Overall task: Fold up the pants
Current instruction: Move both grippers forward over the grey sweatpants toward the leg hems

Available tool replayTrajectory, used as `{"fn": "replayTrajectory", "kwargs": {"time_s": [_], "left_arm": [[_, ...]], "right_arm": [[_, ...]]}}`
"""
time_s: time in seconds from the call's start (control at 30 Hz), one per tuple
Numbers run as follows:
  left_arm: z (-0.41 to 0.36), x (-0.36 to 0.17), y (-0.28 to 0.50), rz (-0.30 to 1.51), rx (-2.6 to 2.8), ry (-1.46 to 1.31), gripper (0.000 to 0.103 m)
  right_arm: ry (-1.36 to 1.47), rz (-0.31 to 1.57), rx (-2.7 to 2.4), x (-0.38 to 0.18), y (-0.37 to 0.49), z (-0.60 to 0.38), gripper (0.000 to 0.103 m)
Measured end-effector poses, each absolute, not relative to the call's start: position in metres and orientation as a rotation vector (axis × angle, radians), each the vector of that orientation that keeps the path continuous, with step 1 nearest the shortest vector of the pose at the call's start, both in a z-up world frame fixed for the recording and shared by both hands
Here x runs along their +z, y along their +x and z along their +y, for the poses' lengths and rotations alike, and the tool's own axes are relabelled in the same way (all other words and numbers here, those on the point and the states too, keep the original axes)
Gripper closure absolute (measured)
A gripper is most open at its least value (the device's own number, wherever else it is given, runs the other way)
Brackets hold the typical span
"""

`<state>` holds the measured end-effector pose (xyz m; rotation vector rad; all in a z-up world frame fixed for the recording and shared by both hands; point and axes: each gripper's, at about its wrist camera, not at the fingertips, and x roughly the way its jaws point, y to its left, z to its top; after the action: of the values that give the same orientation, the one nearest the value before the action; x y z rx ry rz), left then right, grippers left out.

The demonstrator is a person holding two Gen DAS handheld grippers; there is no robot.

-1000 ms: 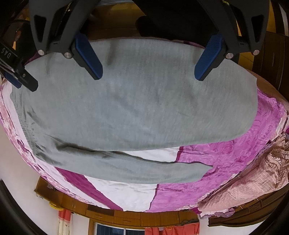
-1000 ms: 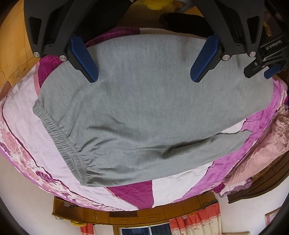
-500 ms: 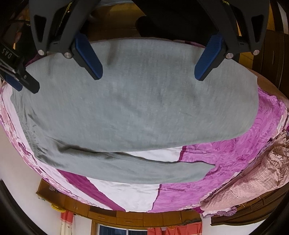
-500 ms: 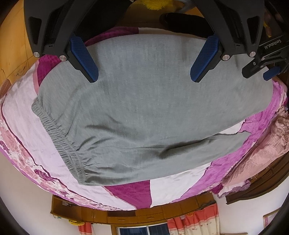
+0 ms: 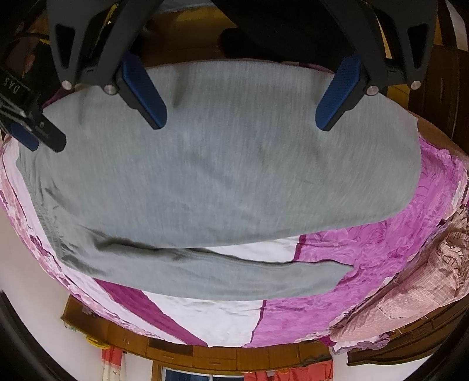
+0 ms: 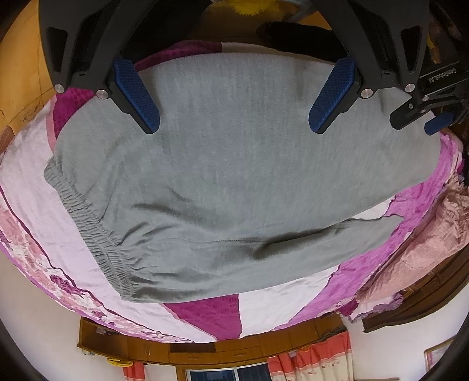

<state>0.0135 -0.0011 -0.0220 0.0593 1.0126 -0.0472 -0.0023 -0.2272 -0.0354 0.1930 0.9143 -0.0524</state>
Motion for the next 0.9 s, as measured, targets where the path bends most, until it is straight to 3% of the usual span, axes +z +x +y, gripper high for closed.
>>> {"fn": "replayTrajectory", "kwargs": {"time_s": [0.9], "left_arm": [[0.011,0.015,0.133,1.004,-0.074,0.116,0.000]], "right_arm": [[0.191,0.911,-0.025,0.010,0.083,-0.285,0.005]]}}
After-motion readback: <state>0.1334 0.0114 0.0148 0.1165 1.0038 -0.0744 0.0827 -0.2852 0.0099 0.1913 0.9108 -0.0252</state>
